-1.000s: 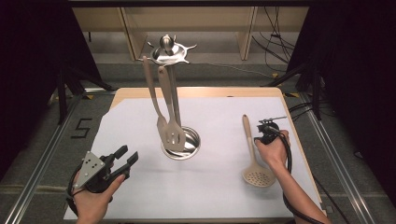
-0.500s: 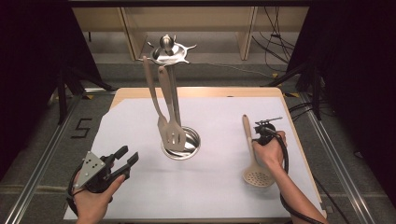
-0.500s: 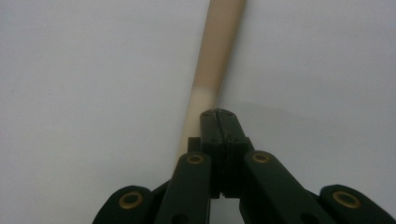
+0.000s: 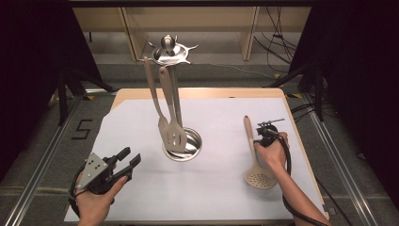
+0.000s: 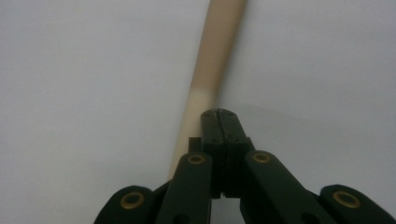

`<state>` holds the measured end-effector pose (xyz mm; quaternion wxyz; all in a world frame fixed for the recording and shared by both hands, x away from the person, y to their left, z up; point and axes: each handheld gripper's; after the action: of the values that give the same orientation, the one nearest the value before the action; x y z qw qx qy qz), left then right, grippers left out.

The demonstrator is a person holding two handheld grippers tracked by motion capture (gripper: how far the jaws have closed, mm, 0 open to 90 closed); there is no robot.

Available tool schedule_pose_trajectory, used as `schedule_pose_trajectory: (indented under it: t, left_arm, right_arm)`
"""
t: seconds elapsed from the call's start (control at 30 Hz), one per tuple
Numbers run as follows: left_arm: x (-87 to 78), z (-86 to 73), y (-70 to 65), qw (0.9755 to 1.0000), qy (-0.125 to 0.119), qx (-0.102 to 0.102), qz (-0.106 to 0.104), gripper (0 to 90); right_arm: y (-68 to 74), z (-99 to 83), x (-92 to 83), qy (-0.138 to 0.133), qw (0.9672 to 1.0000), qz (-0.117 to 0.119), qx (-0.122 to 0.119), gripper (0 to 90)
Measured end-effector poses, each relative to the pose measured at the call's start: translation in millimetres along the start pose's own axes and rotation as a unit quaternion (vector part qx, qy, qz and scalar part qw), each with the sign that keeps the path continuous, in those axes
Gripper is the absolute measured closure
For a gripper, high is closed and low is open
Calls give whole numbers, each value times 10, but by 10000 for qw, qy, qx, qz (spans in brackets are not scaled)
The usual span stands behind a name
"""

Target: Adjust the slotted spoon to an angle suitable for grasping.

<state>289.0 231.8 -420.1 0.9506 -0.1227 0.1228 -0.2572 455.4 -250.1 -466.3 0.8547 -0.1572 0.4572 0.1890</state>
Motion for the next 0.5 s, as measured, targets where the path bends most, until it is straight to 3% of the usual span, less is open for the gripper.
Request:
schedule_pose_trajectory:
  t: [0.1,0.2,0.23,0.27,0.3,0.43,0.5]
  left_arm:
    - [10,-5,8,10000,-57,4,-68,527]
    - [-1,-2,15,10000,-3,6,-1,526]
    - [0,-3,16,10000,2,3,1,526]
    - [1,-3,15,10000,2,3,2,526]
    - [2,-3,14,10000,0,-5,-3,526]
    - [10,-4,6,10000,6,-7,-18,526]
    - [17,-7,3,10000,13,-8,-24,526]
  right_arm:
    - [4,16,23,43,9999,21,106,900]
    - [1,32,33,14,10000,26,-19,900]
    - [21,45,20,52,9999,22,108,900]
    - [8,39,27,41,10000,18,-33,900]
    - [20,40,24,77,10000,45,35,900]
    - [22,34,39,-54,9999,-15,-103,900]
    - [34,31,43,-113,9998,138,-74,900]
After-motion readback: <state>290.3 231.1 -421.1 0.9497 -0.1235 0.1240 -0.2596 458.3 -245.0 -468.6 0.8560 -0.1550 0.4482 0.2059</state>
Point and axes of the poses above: each handheld gripper's, and its own axes: x roughly forward along the jaws, z roughly out of its top, y roughly to its left, and after that the axes turned 15 degrees about -x, right-handed
